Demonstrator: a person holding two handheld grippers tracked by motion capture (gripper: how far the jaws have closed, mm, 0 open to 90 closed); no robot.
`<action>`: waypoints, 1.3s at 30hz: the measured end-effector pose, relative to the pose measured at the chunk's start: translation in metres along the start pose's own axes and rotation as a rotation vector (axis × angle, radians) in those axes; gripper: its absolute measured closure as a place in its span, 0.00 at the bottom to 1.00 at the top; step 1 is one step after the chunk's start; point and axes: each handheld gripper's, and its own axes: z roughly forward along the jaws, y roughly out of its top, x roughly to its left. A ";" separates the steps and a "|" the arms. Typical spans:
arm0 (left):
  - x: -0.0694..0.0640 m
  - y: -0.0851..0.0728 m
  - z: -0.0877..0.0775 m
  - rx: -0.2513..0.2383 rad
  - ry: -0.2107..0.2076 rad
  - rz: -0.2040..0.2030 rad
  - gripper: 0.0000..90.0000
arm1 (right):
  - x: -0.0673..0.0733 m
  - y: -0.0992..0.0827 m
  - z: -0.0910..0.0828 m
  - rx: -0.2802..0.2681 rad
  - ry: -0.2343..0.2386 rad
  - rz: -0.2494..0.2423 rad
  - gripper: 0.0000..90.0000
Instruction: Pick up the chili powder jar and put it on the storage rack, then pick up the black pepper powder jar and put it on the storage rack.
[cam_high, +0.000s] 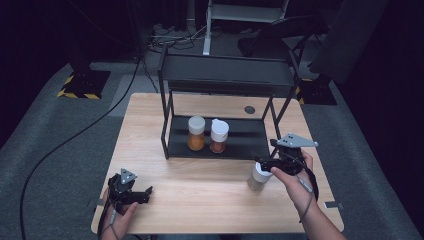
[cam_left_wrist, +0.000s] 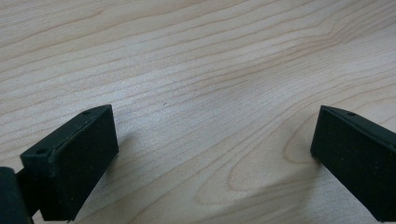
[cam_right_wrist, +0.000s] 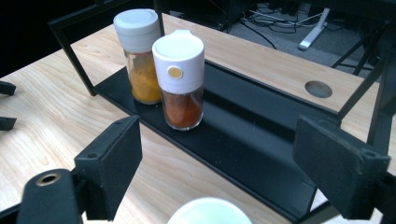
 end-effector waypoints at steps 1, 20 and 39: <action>0.000 0.000 0.000 0.000 0.000 0.000 0.00 | 0.000 -0.004 -0.002 0.004 0.000 0.004 0.17; 0.000 0.000 0.000 0.000 0.001 0.000 0.00 | -0.004 -0.041 -0.005 0.026 0.003 0.031 0.16; 0.000 0.000 0.000 0.000 0.001 0.000 0.00 | -0.004 -0.063 0.008 0.056 0.028 0.009 0.16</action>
